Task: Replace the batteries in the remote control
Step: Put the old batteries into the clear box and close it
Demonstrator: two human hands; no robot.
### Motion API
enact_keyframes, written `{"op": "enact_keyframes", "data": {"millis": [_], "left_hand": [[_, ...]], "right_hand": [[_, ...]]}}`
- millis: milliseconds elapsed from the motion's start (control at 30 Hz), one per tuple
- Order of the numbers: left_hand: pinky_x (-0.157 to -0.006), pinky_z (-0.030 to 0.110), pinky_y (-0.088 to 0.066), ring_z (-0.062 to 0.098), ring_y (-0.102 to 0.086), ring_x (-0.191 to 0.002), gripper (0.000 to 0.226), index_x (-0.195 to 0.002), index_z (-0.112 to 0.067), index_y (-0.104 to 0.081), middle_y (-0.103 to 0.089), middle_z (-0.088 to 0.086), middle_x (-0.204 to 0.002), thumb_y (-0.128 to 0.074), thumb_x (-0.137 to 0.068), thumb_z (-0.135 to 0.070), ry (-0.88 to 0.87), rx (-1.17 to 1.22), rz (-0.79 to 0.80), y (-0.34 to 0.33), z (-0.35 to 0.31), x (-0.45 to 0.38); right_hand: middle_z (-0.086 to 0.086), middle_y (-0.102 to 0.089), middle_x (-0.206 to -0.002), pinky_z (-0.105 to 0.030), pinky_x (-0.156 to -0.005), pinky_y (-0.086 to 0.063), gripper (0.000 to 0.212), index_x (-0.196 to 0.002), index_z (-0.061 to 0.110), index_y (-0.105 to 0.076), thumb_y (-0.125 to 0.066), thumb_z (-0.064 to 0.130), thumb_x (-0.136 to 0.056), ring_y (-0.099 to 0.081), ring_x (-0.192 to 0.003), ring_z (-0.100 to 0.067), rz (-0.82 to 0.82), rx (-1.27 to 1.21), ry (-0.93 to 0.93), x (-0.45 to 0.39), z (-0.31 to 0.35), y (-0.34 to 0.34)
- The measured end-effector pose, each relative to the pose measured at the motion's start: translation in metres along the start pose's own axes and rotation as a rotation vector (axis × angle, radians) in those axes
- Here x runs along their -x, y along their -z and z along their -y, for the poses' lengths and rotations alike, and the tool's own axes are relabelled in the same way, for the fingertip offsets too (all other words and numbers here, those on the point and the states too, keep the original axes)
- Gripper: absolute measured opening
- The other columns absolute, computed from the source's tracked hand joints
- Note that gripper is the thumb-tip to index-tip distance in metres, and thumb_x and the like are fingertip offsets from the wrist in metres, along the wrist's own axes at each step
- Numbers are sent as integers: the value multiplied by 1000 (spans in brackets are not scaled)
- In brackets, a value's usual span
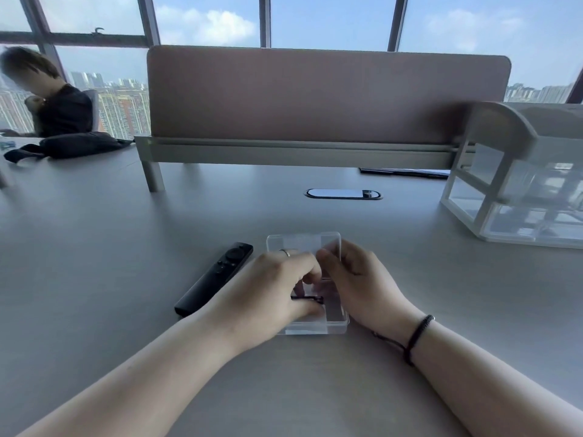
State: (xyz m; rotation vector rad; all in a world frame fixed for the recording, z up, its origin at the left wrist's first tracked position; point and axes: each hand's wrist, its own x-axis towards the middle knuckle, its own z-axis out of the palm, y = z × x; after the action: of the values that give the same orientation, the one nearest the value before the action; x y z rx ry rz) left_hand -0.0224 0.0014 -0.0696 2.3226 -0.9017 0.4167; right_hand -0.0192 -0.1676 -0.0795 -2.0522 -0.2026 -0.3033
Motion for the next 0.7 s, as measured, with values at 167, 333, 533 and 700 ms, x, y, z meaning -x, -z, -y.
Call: {"op": "enact_keyframes", "data": {"millis": [167, 333, 533, 700], "left_hand": [[-66, 25, -48, 3, -59, -74, 33, -91, -33, -64, -61, -21, -79, -81, -69, -50, -17, -60, -28, 0, 5, 2], [-60, 29, -49, 12, -55, -61, 17, -89, -25, -65, -57, -19, -73, -76, -79, -34, -38, -25, -288, -2, 12, -2], [-71, 21, -42, 5, -53, -77, 29, -108, -27, -49, -52, -18, -100, -68, -87, -29, 185, 182, -376, -3, 14, -3], [-95, 17, -40, -1, -47, -117, 115, -145, -52, -1, -35, -18, -138, -76, -61, -71, 289, 227, 55, -5, 6, 2]], "right_hand": [[-6, -74, -72, -40, -66, -60, 27, -80, 10, -62, -51, 26, -98, -72, -63, -18, -5, -29, -23, -3, -4, 3], [-9, -72, -70, -39, -60, -60, 22, -84, 6, -62, -53, 21, -99, -72, -62, -31, -77, -153, -101, -9, -7, 6], [-12, -71, -76, -47, -64, -56, 19, -86, 8, -65, -57, 20, -97, -67, -63, -25, -92, -386, -165, -11, -7, 10], [-9, -73, -81, -35, -54, -54, 20, -82, 13, -65, -58, 24, -97, -64, -60, -20, -71, -426, -204, -10, -4, 15]]}}
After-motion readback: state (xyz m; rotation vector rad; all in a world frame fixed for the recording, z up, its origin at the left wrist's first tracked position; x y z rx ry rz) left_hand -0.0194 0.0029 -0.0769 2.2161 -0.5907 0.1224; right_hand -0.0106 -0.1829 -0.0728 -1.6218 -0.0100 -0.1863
